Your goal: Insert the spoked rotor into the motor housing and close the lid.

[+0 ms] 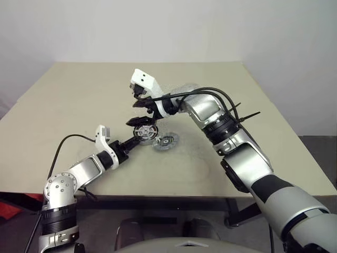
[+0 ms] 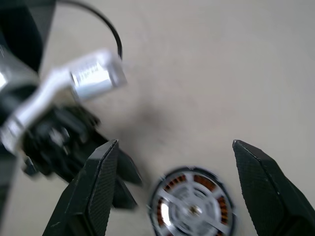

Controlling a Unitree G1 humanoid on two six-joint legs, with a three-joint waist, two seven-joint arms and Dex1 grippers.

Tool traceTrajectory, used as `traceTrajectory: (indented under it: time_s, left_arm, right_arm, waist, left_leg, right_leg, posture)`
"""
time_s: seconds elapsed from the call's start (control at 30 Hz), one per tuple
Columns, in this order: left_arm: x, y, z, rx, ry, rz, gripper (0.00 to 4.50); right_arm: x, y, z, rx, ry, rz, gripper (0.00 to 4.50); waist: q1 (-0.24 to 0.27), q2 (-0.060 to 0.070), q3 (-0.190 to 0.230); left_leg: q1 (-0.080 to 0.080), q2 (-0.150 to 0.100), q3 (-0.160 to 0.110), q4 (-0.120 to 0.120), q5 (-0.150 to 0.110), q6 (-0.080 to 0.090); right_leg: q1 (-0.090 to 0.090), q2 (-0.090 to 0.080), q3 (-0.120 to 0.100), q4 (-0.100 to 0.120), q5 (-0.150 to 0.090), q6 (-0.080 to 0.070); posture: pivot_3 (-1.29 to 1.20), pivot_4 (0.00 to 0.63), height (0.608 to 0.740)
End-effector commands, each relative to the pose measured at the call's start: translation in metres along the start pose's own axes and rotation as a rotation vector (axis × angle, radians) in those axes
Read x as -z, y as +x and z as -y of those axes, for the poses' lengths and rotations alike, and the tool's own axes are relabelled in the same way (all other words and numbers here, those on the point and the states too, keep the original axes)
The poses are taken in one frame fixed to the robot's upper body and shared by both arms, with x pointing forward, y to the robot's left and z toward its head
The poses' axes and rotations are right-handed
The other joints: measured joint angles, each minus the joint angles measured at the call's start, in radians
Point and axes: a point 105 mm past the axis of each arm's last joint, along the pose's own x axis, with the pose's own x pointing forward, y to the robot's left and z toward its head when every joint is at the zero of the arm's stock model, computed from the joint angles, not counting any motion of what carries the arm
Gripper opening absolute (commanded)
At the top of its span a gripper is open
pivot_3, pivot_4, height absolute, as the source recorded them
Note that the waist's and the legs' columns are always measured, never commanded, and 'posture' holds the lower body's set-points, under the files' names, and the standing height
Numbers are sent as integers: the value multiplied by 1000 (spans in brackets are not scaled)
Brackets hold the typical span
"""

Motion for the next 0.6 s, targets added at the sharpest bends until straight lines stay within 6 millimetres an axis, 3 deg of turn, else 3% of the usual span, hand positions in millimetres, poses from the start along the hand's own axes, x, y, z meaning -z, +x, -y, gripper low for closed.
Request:
traceTrajectory:
  time_s: [0.03, 0.13, 0.27, 0.4, 0.6]
  left_arm:
    - [-10, -6, 7, 29, 26, 33, 2593]
    - [-12, -9, 4, 20, 25, 43, 2593]
    - [-12, -9, 5, 22, 27, 46, 2593]
    - [-11, -9, 6, 26, 28, 51, 2593]
    - [-11, -9, 4, 15, 30, 54, 2593]
  right_arm:
    - [5, -2, 5, 27, -158, -14, 4166]
    - [1, -5, 11, 30, -183, 6, 4166]
    - [-2, -11, 19, 46, -352, 36, 4166]
    - [-5, -27, 28, 2, -440, 56, 4166]
    - [-17, -41, 23, -79, -498, 103, 4166]
  waist:
    - [-1, 0, 0]
    - [-5, 0, 0]
    - [-8, 0, 0]
    - [-9, 0, 0]
    - [-10, 0, 0]
  left_leg:
    - [0, 0, 0, 0, 0, 0]
    - [-1, 0, 0, 1, 0, 0]
    - [0, 0, 0, 1, 0, 1]
    - [-1, 0, 0, 2, -2, 3]
    - [-2, 0, 0, 3, -4, 8]
  right_leg:
    - [0, 0, 0, 0, 0, 0]
    - [-1, 0, 0, 0, 0, 0]
    - [-1, 0, 0, 0, 0, -1]
    - [-1, 0, 0, 0, 0, -1]
    - [-1, 0, -1, 0, 0, -1]
  posture:
    - [0, 0, 740]
    - [0, 0, 740]
    - [0, 0, 740]
    - [0, 0, 740]
    - [0, 0, 740]
